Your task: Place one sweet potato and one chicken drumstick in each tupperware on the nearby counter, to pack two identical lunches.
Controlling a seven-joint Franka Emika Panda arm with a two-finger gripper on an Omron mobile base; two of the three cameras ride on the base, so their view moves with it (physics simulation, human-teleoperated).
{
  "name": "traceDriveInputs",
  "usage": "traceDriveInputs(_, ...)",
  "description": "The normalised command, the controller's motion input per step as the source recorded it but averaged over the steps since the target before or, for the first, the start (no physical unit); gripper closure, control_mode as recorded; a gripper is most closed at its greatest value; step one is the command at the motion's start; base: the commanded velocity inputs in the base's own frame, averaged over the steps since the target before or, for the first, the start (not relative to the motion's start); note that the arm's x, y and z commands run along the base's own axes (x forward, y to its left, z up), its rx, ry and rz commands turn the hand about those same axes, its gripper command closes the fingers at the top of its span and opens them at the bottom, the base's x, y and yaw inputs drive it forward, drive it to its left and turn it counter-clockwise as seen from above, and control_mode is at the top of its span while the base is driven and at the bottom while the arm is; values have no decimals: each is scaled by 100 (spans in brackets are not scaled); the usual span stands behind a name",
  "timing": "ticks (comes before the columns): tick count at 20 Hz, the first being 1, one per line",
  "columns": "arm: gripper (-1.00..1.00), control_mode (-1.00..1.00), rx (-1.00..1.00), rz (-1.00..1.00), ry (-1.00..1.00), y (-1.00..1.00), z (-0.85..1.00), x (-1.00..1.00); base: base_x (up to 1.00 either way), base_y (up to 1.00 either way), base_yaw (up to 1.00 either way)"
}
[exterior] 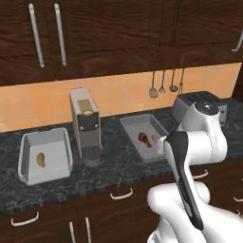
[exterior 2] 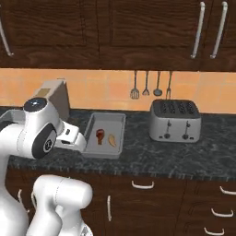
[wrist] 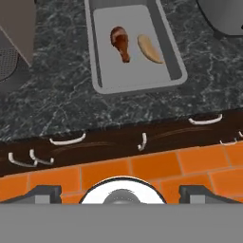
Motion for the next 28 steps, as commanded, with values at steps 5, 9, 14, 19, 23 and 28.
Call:
traceDriveInputs(5, -100, 100, 0, 0, 0, 0, 0, 0, 0, -100, -11)
traceDriveInputs(9, -100, 100, 0, 0, 0, 0, 0, 0, 0, -100, -9)
traceDriveInputs(14, -100, 100, 0, 0, 0, 0, 0, 0, -26, -100, -3)
traceDriveInputs(19, -100, 100, 0, 0, 0, 0, 0, 0, -64, -100, 0)
traceDriveInputs(23, -100, 100, 0, 0, 0, 0, 0, 0, -58, -100, 0)
traceDriveInputs(28, -100, 100, 0, 0, 0, 0, 0, 0, 2, -100, 1)
